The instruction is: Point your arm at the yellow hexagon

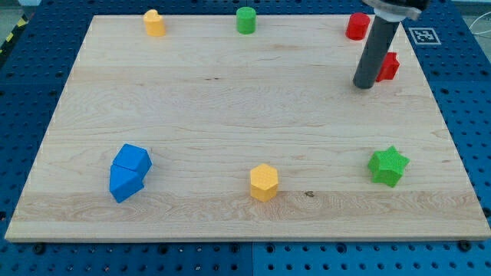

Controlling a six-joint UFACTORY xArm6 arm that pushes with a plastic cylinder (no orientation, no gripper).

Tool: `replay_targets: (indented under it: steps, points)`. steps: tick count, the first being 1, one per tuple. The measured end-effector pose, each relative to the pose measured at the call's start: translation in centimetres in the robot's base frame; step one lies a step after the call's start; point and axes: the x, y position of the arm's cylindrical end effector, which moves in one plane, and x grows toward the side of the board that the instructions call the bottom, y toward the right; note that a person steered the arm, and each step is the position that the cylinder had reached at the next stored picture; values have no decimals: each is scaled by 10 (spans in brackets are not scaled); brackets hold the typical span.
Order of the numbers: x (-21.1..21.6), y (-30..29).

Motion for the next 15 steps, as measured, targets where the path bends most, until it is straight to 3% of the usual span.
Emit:
replay_targets:
  steps: [2, 11, 13, 15]
  points:
    - [24, -28]
    - [26, -74]
    - [64, -67]
    - [138, -66]
